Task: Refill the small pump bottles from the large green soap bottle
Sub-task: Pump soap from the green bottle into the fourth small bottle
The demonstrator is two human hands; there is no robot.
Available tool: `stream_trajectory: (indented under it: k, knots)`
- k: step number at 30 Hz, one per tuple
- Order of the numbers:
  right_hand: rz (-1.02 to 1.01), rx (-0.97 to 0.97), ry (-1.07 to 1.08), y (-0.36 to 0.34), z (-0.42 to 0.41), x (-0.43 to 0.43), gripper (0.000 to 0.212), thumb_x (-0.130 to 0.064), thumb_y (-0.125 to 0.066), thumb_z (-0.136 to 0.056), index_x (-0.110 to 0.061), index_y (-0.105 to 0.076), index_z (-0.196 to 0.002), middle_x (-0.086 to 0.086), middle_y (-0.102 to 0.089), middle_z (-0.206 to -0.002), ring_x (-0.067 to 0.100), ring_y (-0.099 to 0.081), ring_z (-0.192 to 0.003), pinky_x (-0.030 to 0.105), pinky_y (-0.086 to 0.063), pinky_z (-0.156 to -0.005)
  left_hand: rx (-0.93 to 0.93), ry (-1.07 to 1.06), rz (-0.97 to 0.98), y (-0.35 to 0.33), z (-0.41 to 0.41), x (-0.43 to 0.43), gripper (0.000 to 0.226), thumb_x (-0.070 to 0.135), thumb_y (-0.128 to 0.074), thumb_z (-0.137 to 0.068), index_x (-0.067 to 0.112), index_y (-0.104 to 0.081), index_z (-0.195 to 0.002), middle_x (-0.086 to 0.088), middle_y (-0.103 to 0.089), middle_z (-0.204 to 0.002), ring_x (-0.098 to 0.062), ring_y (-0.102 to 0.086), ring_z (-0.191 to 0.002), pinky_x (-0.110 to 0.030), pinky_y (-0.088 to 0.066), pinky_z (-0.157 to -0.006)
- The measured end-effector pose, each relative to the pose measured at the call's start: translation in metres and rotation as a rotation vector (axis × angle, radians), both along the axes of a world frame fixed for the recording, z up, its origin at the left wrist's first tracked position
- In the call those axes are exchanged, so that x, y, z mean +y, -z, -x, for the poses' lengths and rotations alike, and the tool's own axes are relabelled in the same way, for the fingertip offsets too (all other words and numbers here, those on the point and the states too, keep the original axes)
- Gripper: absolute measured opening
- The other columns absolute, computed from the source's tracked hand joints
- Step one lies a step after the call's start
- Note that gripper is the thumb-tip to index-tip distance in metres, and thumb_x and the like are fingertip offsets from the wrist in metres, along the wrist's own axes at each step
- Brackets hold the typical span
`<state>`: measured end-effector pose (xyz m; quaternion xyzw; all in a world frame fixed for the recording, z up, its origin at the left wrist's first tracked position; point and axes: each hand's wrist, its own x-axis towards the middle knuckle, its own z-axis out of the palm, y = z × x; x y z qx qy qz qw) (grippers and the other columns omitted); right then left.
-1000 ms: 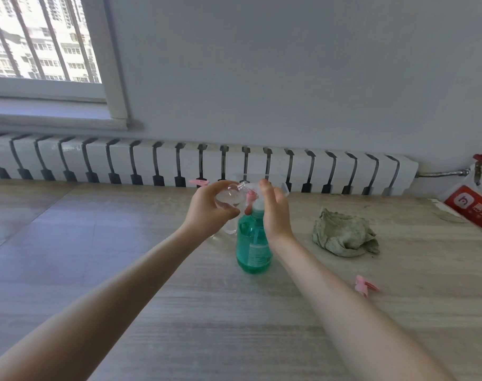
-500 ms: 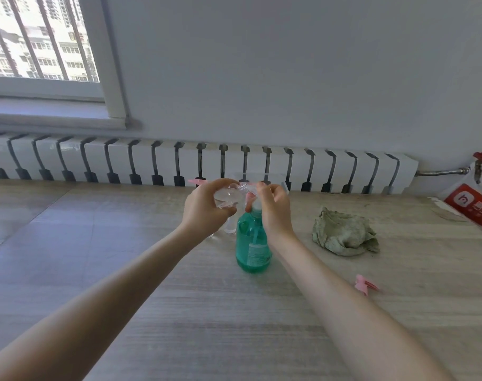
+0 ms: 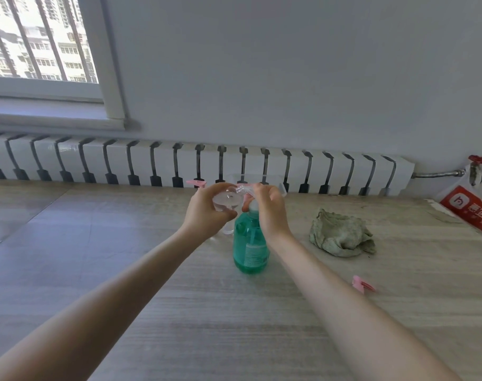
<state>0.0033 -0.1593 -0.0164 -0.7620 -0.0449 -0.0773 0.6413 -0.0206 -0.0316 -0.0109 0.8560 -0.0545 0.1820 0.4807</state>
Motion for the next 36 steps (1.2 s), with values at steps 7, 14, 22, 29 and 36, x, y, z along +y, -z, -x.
stream_trajectory:
  k: [7, 14, 22, 29, 36]
  knots:
    - [0.069, -0.004, 0.045, -0.035, -0.003, -0.003, 0.056, -0.059, -0.022, -0.095, -0.012, -0.037, -0.123, 0.004, -0.055, -0.104, 0.017, -0.054, -0.095, 0.036, -0.044, -0.084, 0.037, 0.021, 0.105, -0.003, 0.006, -0.002, 0.053, 0.0, -0.076, -0.072, 0.018, -0.062, -0.119, -0.001, -0.064, -0.119, 0.005, -0.06, -0.081, -0.026, -0.05, -0.088]
    - [0.576, 0.28, 0.035, -0.073, -0.023, 0.007, 0.044, -0.011, -0.038, -0.097, -0.002, -0.026, -0.139, 0.013, -0.052, -0.128, 0.027, -0.054, -0.107, 0.034, -0.044, -0.084, 0.045, 0.025, 0.149, -0.008, 0.009, -0.002, 0.052, -0.003, -0.074, -0.073, 0.017, -0.061, -0.119, -0.001, -0.063, -0.12, 0.011, -0.058, -0.074, -0.027, -0.05, -0.088]
    - [0.707, 0.36, -0.091, -0.08, -0.029, 0.007, 0.049, -0.001, -0.04, -0.094, 0.019, -0.026, -0.136, 0.025, -0.047, -0.135, 0.035, -0.046, -0.125, 0.038, -0.036, -0.1, 0.028, 0.034, 0.057, -0.008, 0.006, 0.001, 0.05, -0.002, -0.075, -0.072, 0.018, -0.063, -0.116, 0.001, -0.063, -0.117, -0.003, -0.059, -0.092, -0.031, -0.047, -0.095]
    - [0.801, 0.319, -0.142, -0.064, -0.033, 0.008, 0.064, -0.005, -0.038, -0.096, 0.001, -0.002, -0.149, 0.016, -0.046, -0.14, 0.03, -0.048, -0.124, 0.035, -0.039, -0.101, 0.033, 0.023, 0.051, 0.006, 0.001, 0.0, 0.053, 0.001, -0.076, -0.072, 0.017, -0.062, -0.121, 0.003, -0.064, -0.118, -0.019, -0.054, -0.118, -0.049, -0.04, -0.106]
    - [0.808, 0.302, -0.069, -0.062, -0.03, 0.009, 0.067, -0.022, -0.042, -0.097, -0.016, -0.004, -0.151, 0.017, -0.018, -0.154, 0.036, -0.033, -0.134, 0.046, -0.035, -0.108, 0.034, 0.012, 0.053, 0.006, 0.003, -0.001, 0.051, 0.0, -0.074, -0.074, 0.016, -0.061, -0.12, 0.004, -0.062, -0.117, -0.016, -0.053, -0.118, -0.035, -0.039, -0.104]
